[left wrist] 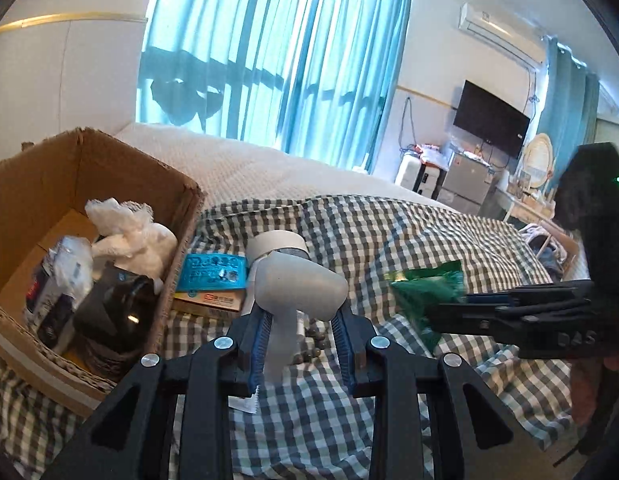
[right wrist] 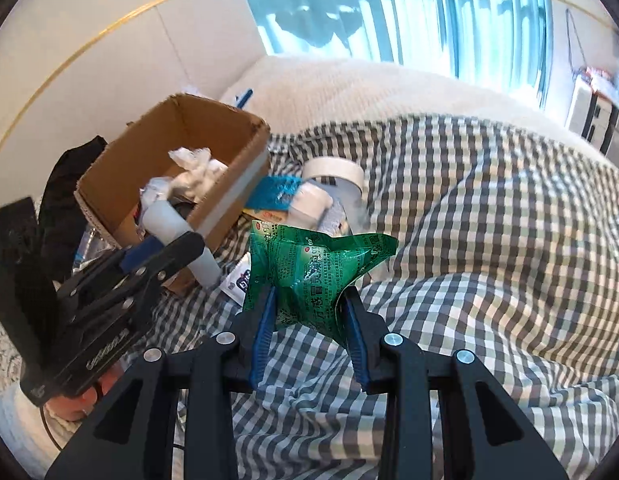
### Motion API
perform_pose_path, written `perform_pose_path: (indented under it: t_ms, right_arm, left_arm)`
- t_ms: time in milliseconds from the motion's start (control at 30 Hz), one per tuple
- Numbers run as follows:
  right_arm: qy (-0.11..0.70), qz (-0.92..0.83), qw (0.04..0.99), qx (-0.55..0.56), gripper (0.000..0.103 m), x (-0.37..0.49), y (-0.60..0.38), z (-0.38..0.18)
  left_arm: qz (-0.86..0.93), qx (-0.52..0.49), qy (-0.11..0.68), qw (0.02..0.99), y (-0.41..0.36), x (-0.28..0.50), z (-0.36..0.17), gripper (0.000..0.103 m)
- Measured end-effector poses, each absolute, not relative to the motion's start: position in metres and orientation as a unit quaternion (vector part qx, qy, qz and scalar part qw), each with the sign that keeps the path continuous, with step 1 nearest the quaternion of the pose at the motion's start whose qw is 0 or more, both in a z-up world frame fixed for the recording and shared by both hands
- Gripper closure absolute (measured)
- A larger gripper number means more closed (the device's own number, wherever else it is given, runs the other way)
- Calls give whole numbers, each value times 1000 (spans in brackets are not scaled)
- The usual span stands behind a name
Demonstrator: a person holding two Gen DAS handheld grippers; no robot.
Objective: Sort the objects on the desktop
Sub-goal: 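Carry the green packet and white tube over the box and release them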
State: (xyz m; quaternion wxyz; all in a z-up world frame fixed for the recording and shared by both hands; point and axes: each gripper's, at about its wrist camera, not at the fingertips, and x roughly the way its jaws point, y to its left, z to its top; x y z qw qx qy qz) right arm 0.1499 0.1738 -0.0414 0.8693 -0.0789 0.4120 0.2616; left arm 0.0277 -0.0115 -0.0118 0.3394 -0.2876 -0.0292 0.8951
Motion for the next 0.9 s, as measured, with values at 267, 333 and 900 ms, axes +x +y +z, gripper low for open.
perform_pose_path:
  t_ms: [267,333,900]
  right_arm:
    - [374,247,886,-114,70,125,193,-31]
    - [367,263,885,-117,70,121,203,-25]
    - [356,319,873,-98,70,155,298,-5]
  left_arm:
    - [897,-282,-44,338,-32,22,6,73]
    - [898,-278,-40,339,-36,19,11,73]
    - [897,-246,-82,359,-115,-62,43,73]
